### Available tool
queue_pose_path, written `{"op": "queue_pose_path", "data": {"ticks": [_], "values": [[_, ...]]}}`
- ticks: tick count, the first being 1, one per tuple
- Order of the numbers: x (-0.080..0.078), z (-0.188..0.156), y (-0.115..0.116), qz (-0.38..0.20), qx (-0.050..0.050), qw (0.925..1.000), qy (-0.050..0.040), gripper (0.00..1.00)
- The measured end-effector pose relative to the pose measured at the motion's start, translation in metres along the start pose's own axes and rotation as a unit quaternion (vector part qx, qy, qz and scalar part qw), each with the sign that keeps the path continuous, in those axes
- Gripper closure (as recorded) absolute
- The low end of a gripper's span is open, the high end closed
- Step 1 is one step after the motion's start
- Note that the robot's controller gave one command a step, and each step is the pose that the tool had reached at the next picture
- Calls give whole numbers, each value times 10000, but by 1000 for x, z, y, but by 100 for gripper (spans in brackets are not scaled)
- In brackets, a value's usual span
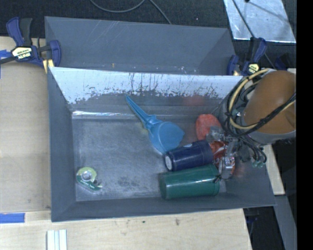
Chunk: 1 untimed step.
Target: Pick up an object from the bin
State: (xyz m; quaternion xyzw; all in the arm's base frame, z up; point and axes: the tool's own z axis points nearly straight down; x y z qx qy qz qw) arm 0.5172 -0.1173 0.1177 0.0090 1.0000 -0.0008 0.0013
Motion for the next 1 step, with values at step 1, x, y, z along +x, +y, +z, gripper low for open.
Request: {"op": "queue_pose_path", "data": {"ticks": [1], "values": [[-20,-6,12,-70,-5,10000,1,0]]}}
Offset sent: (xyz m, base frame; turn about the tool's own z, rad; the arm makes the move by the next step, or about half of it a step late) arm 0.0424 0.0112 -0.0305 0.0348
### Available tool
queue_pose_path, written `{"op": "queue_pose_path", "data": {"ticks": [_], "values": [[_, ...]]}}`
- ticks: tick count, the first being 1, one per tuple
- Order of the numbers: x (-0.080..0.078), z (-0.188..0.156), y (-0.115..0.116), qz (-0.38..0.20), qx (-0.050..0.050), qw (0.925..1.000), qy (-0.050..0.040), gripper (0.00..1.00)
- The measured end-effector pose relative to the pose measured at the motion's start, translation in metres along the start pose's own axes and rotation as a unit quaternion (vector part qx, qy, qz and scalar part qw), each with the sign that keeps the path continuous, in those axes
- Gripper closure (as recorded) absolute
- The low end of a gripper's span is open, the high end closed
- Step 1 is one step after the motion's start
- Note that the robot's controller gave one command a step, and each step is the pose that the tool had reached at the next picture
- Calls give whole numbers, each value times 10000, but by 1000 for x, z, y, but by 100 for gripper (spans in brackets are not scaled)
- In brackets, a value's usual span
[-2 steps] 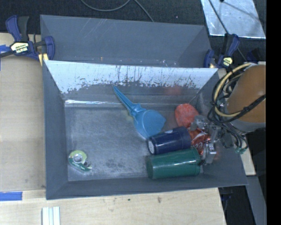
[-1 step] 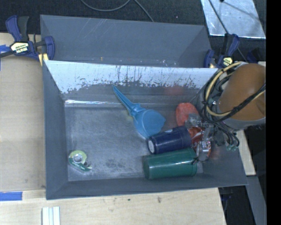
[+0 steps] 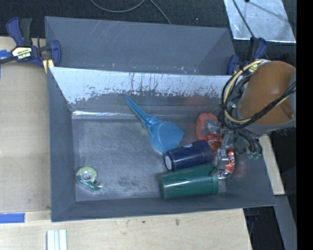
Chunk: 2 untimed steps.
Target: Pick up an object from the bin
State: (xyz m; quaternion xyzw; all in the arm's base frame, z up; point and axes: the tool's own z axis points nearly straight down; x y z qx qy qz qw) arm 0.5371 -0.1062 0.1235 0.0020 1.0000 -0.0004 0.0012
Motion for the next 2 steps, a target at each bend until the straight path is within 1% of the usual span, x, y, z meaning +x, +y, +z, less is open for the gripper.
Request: {"op": "queue_pose_path", "data": {"ticks": [1,2], "values": [[-24,35,0,239,9,9997,-32,100],[-24,35,-1,239,10,9997,-31,100]]}}
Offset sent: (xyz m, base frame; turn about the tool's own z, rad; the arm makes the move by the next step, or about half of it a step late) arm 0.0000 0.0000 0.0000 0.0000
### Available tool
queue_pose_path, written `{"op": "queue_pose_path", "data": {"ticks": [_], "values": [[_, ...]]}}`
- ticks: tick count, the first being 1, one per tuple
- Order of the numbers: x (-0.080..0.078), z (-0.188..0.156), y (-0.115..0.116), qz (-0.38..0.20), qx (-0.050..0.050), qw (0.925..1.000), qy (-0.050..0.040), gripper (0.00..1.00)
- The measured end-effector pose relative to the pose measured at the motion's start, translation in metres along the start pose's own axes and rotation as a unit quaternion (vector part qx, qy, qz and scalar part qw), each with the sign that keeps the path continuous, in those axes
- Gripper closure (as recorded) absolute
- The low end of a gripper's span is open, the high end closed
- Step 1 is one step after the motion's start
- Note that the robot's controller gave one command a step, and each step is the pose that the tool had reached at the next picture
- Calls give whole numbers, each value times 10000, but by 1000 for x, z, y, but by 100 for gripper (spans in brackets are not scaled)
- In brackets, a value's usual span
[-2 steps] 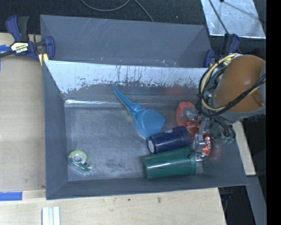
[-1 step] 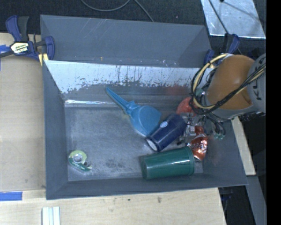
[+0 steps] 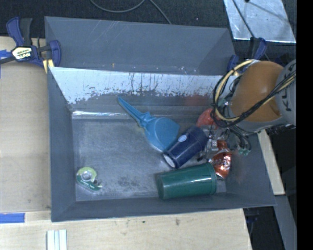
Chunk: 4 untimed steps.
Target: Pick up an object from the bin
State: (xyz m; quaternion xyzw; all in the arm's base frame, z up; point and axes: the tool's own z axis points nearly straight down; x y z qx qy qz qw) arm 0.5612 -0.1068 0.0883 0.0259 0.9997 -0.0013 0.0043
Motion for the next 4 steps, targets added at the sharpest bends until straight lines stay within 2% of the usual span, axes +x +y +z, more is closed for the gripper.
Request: {"op": "queue_pose_path", "data": {"ticks": [1,2,3,4], "values": [[5,-41,0,67,-8,10000,51,100],[-10,-92,0,-506,2,9987,0,100],[-12,-151,2,-1131,-9,9936,26,100],[-30,-144,2,-360,4,9993,-41,100]]}}
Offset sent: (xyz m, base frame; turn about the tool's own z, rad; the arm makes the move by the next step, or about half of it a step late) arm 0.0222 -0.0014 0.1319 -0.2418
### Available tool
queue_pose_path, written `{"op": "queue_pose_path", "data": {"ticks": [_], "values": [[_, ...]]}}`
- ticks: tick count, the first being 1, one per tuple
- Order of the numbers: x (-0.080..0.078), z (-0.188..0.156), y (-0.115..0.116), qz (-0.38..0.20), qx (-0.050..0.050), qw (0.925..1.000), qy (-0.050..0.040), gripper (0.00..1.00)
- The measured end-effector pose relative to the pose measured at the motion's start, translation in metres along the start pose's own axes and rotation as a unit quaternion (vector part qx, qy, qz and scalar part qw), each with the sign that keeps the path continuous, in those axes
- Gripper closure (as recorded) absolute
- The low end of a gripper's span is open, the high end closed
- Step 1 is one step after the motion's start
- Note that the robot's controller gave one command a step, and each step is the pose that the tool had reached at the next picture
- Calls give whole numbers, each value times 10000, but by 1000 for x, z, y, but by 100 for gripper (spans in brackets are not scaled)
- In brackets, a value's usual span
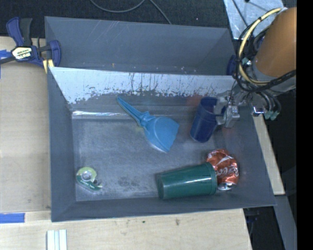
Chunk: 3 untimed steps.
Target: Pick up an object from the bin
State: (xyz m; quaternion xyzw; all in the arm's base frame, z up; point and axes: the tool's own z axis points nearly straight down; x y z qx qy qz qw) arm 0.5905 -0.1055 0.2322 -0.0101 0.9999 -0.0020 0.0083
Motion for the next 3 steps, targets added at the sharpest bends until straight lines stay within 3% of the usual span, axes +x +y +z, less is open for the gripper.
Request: {"op": "queue_pose_path", "data": {"ticks": [1,2,3], "values": [[-14,53,84,-560,-19,9984,43,100],[-14,53,84,-562,-19,9984,43,100],[-18,-49,76,-460,-17,9989,27,100]]}}
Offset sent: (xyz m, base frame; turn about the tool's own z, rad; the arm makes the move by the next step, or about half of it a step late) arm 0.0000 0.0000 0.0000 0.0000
